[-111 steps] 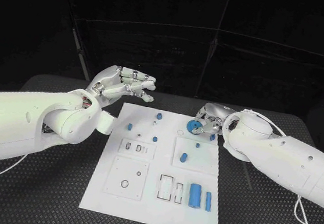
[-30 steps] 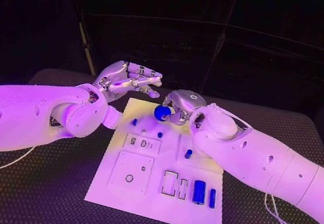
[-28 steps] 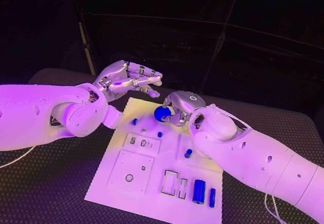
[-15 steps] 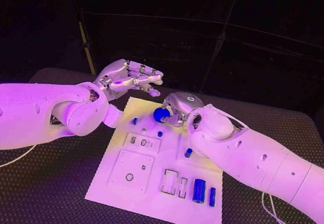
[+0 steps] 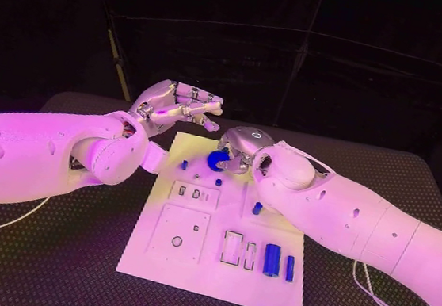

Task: Assemble the parts on the task board

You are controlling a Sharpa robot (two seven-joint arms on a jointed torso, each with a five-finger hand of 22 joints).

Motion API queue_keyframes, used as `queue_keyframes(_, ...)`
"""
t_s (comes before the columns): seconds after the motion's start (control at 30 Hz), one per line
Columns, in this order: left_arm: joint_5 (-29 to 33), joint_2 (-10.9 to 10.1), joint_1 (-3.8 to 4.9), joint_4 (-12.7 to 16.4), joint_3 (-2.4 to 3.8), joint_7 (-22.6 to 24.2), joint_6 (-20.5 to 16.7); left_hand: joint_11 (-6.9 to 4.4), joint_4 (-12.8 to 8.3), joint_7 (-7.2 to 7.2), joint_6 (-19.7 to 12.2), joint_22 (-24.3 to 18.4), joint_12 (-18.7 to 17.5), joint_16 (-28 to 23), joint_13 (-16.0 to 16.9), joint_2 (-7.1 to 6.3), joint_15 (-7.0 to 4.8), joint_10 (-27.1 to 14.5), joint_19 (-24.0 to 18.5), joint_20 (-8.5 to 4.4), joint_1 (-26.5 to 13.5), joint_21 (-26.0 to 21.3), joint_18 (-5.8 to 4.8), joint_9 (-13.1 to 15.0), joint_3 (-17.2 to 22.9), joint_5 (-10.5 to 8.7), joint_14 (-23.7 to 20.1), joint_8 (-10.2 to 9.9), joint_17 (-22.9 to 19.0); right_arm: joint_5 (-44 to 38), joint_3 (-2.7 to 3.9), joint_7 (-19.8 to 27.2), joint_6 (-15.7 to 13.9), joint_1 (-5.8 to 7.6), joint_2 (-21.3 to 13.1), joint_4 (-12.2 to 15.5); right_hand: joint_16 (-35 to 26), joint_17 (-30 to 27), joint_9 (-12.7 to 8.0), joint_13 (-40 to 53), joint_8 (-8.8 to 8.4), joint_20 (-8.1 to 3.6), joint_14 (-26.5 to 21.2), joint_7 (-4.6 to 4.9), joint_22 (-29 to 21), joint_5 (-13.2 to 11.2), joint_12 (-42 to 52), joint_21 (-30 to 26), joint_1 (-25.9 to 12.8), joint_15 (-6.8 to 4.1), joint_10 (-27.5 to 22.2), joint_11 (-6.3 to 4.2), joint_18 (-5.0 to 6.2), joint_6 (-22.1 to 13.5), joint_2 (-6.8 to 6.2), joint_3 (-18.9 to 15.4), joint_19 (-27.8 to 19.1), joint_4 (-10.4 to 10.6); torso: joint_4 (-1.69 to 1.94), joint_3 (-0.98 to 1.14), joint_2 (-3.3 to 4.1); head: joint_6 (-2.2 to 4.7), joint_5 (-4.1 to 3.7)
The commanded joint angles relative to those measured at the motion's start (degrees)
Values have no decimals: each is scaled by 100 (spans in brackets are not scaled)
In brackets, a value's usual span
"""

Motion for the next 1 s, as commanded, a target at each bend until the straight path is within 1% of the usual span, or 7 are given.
queue_keyframes(0.03, 10, 5, 14, 8, 5, 2, 40, 44, 1, 32, 0, -7, -36, -20, 0, 25, -9, -2, -26, -4, -50, -24, 62, -5, -19, -12, -39, -34, 8, -38, 0, 88, 152, 14, 22, -16, -1, 709, -1, 74, -44, 15, 431, -2, -2, -26, -28, 13, -53, 24, -57, -3, -63, -55, 2, -28, -39, 6, 0, 3, 0, -5, 1)
queue_keyframes(0.53, 10, 6, 18, 5, 5, -3, 39, 43, -6, 30, 2, -11, -46, -27, 2, 33, -10, 1, -27, -2, -46, -27, 64, -5, -18, -12, -40, -42, 21, 6, -3, 91, 205, 13, 13, -30, -9, 689, 10, 53, -92, 21, 426, 16, -10, -73, -46, 8, -133, 35, -74, 12, -63, -77, 15, -76, -45, 72, -4, 3, -4, -1, 4)
queue_keyframes(0.6, 10, 5, 18, 6, 5, -3, 41, 43, -6, 30, 2, -11, -46, -27, 2, 33, -10, 1, -27, -2, -46, -27, 64, -5, -18, -12, -40, -42, 21, 28, -3, 88, 179, 13, -8, -23, -11, 686, 15, 51, -108, 27, 426, 20, -7, -109, -47, 9, -235, 42, -75, 19, -64, -72, 20, -126, -44, 151, -2, 3, -4, 1, 3)
queue_keyframes(0.73, 10, 1, 19, 5, 5, -5, 38, 43, -6, 30, 2, -11, -46, -27, 2, 33, -10, 1, -27, -2, -46, -27, 64, -5, -18, -12, -40, -42, 21, 135, -3, 73, 247, 14, -40, -46, -9, 694, 17, 54, -164, 41, 428, 33, -3, -363, -42, 11, -561, 56, -71, 35, -65, -89, 40, -286, -43, 414, -4, 7, -4, 6, 7)
queue_keyframes(0.83, 10, -1, 19, 7, 5, -6, 36, 43, -7, 30, 2, -12, -48, -28, 2, 34, -10, 2, -27, -2, -45, -28, 64, -5, -18, -12, -41, -43, 23, 240, -3, 58, 297, 14, -51, -68, -10, 690, 15, 39, -240, 53, 428, 47, -9, -211, -52, 7, -784, 67, -88, 50, -64, -135, 55, -466, -48, 636, -3, 0, -1, 3, -1)
queue_keyframes(0.93, 10, 1, 19, 6, 5, -8, 35, 43, -7, 30, 2, -12, -48, -28, 2, 34, -10, 2, -27, -2, -45, -28, 64, -5, -18, -12, -41, -43, 23, 328, -3, 57, 279, 14, -44, -85, -12, 687, -29, 41, -443, 60, 427, 53, -9, -166, -52, 7, -815, 74, -93, 55, -63, -695, 69, -597, -50, 738, -3, 6, -2, 11, 2)
queue_keyframes(1.0, 10, 3, 20, 5, 5, -9, 35, 43, -7, 30, 2, -12, -48, -28, 2, 34, -10, 2, -27, -2, -45, -28, 64, -5, -18, -12, -41, -43, 23, 365, -3, 59, 283, 14, -40, -92, -10, 691, -37, 45, -487, 60, 427, 53, -10, -165, -49, 7, -803, 75, -91, 55, -62, -806, 78, -621, -50, 752, -1, 11, -1, 9, 4)
